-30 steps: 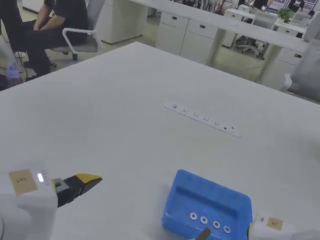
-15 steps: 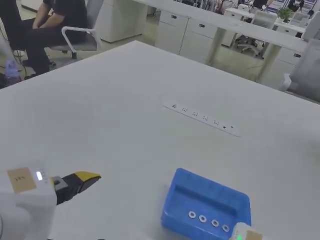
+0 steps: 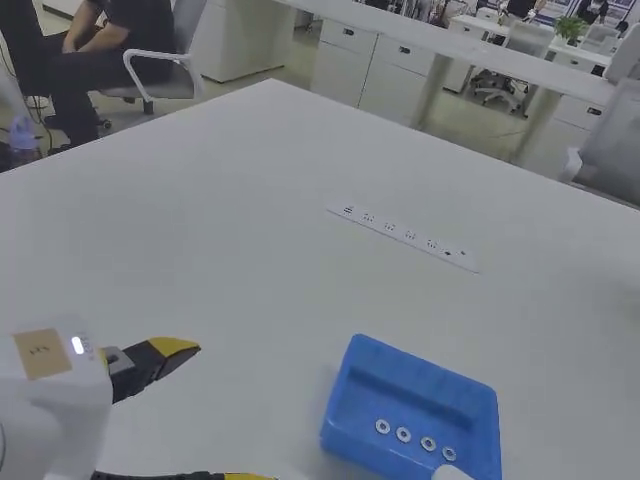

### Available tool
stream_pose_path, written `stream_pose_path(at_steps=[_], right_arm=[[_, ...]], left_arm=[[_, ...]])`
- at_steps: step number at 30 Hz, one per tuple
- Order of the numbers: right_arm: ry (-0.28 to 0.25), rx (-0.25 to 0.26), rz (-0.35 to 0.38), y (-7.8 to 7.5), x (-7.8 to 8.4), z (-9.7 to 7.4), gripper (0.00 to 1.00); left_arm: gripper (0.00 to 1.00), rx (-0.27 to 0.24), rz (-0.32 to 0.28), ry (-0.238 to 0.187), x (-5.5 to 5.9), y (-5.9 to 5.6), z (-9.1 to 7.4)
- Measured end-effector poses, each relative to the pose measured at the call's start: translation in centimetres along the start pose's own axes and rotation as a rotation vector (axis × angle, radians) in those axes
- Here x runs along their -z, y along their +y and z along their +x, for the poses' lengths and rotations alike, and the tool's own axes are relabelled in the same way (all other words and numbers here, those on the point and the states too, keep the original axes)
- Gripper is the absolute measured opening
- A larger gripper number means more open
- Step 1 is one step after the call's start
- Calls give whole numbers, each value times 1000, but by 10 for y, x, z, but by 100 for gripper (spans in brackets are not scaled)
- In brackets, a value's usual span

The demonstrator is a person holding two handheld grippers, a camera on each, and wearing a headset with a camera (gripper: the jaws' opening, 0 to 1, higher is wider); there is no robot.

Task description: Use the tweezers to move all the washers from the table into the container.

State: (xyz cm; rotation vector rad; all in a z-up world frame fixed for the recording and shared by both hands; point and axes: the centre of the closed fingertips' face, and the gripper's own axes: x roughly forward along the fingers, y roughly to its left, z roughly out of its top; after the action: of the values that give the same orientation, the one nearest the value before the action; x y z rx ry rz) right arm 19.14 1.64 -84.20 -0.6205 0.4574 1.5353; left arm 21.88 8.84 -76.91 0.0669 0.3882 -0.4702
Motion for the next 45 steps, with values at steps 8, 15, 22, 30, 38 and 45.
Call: stream_pose_path(at_steps=[8,15,22,30,38,45], right_arm=[[-105,75,329,-18,0,-10,1],[-151,84,424,-25,2,-16,3],[-182,74,439,-24,0,-10,4],[-178,64,357,-12,5,-10,4],[-127,66,184,0,5,-10,4],[-83,58,74,2,0,-2,3]], left_arm=[[77,-6,-4,0,0,1,-1],[77,1,4,7,1,-1,0],[77,0,1,6,1,0,1],[77,-4,-1,1,0,2,1],[77,3,6,5,1,1,1],[77,2,4,4,1,1,1]])
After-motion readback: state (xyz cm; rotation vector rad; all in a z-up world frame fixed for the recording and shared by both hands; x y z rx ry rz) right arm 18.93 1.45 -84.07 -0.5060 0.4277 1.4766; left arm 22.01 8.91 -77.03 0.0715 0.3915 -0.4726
